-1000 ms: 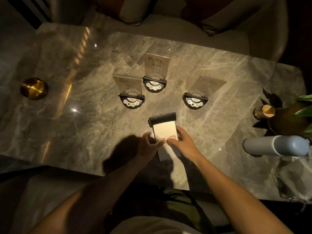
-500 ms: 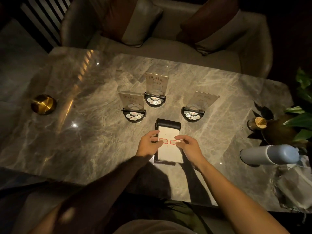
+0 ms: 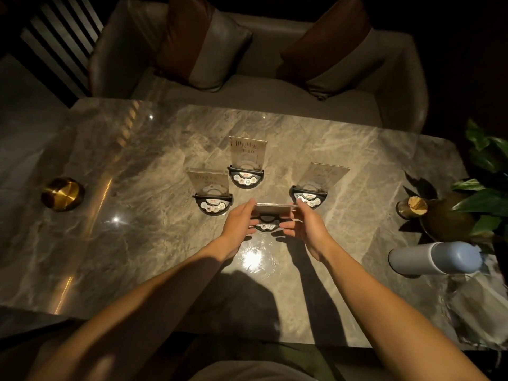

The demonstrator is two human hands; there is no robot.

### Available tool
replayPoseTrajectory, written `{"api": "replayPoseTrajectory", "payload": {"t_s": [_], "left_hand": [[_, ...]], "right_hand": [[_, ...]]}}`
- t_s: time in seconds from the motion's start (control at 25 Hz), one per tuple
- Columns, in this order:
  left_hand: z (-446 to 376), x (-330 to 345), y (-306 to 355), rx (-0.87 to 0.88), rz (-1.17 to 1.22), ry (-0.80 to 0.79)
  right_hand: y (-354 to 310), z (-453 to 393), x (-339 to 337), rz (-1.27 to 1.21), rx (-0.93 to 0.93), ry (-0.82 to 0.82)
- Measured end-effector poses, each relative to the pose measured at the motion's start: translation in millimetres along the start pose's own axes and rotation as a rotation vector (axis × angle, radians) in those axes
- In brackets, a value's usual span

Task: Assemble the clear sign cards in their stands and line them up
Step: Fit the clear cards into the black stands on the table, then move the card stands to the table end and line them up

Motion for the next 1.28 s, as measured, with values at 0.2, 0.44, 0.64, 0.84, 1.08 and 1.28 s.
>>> {"api": "replayPoseTrajectory", "payload": {"t_s": [0.2, 0.44, 0.64, 0.84, 1.08, 1.28], "left_hand": [[-9.2, 0.8, 4.3, -0.031, -0.022, -0.035], [-12.3, 0.2, 9.4, 0.000, -0.062, -0.131], [-6.2, -8.2, 12.3, 0.054, -0.093, -0.102], [22.7, -20.5, 68.7, 0.412, -0.243, 0.085], [36.0, 33.1, 147.7, 0.582, -0.490, -0.072], [8.5, 103.2, 167.0, 0.550, -0.796, -0.140]], "right_hand": [[-7.3, -1.3, 5.3, 0.045, -0.059, -0.001], [-7.2, -1.6, 10.0, 0.051, -0.033, 0.023], [-11.1, 5.1, 15.9, 0.067, -0.042, 0.094], [-20.7, 11.1, 1.8, 0.234, -0.136, 0.189], [-72.9, 15.2, -36.4, 0.342, -0.372, 0.433], [-107.6, -20.6, -89.3, 0.684, -0.544, 0.385]]}}
Point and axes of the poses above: each hand's wrist, its own z-axis away from the middle knuckle, its own x-axis out of the palm, y = z × x, the point moved 5 cm from there along -z, towards the middle knuckle, and after that the axes turned 11 degrees about -x, right-handed, at the moved point
